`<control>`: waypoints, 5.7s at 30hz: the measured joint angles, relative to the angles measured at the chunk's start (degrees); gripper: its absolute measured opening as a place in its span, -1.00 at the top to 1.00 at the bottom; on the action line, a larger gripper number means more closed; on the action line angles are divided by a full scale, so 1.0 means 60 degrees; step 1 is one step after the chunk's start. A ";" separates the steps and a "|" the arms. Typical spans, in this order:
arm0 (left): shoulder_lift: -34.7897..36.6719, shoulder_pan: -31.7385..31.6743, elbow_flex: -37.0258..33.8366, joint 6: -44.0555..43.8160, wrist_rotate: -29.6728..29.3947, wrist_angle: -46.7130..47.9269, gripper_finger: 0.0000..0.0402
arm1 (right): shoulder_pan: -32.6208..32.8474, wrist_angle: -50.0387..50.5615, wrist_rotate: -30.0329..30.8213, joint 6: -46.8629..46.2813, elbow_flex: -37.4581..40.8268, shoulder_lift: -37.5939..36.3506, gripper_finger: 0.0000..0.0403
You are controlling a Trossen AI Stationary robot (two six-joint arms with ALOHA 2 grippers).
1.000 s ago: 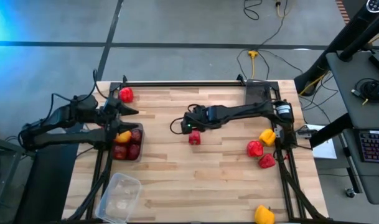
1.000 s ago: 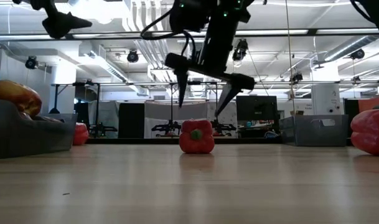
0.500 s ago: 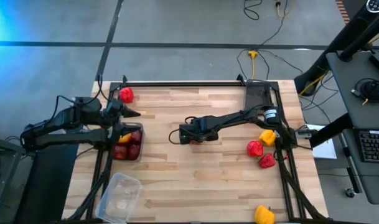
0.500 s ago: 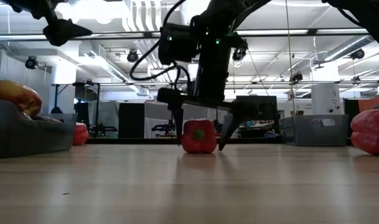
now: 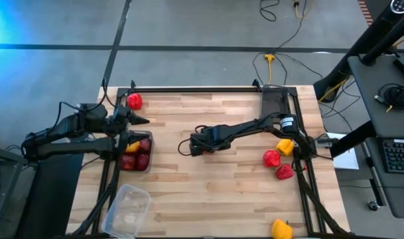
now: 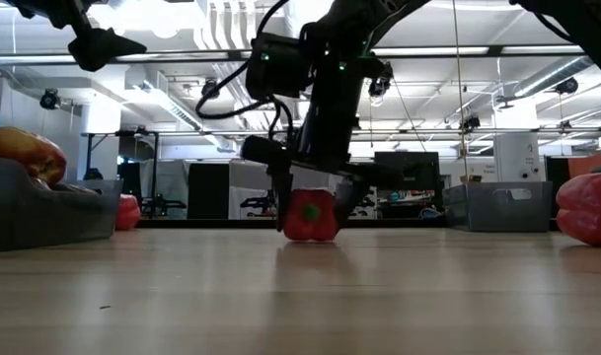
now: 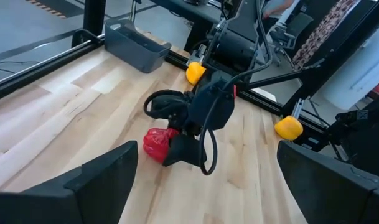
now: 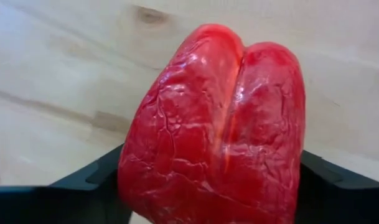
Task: Sort produce into baskets
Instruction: Put the red bell pepper into the right black transparent bin
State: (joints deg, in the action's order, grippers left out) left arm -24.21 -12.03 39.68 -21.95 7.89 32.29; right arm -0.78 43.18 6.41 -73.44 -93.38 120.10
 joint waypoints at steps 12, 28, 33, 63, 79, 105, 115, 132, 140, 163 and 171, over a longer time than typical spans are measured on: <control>0.0005 0.0000 0.0004 -0.0503 0.0017 0.0149 -0.82 | 0.0123 0.1697 0.0486 0.1344 0.0000 -0.2069 -0.32; -0.0047 0.0000 0.0000 -0.0989 -0.0259 0.0073 -0.82 | -0.4560 0.6856 0.2884 0.2977 0.2231 -0.5525 -0.32; -0.0093 0.0000 -0.0004 -0.1528 -0.0478 0.0073 -0.82 | -0.6279 0.5654 0.2973 0.4638 0.3015 -0.5622 -0.34; -0.1368 0.0018 -0.0015 -0.0939 -0.2286 -0.0958 -0.82 | -0.5147 0.5310 0.0460 0.2956 0.4093 -0.7849 -0.80; -0.1574 0.0960 -0.0018 0.0466 0.0423 -0.2070 -0.82 | 0.2115 0.5614 -0.1365 -0.4179 0.6318 -0.8387 -0.87; -0.1495 0.1387 -0.0018 -0.0754 0.0196 -0.0237 -0.82 | 0.1501 0.1788 -0.1926 -0.3842 0.8266 -0.6870 -0.91; -0.1430 0.2638 -0.0015 -0.1598 -0.1237 -0.0876 -0.82 | 0.1518 0.1132 -0.1301 -0.3552 0.7483 -0.5136 -0.77; -0.1344 0.2787 0.0044 -0.1437 -0.4491 -0.2051 -0.82 | -0.2981 0.3927 0.0289 0.2463 0.3667 -0.5684 -0.54; -0.0923 0.2783 0.1044 -0.1022 -0.5235 -0.0471 -0.82 | -0.6728 0.4860 0.1217 0.5194 0.3166 -0.5767 -0.54; -0.0758 0.2783 0.1883 0.0861 -0.6649 -0.0077 -0.82 | -0.9091 0.2374 0.2063 0.6749 0.4790 -0.5500 -0.60; -0.0767 0.2784 0.1880 0.0582 -0.6531 0.0143 -0.82 | -0.8759 0.3140 0.3468 0.6170 0.4467 -0.4688 -0.61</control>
State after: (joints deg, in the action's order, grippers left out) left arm -28.81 4.67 50.96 -18.46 -31.30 33.15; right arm -53.33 62.02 27.22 -36.43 -66.58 91.98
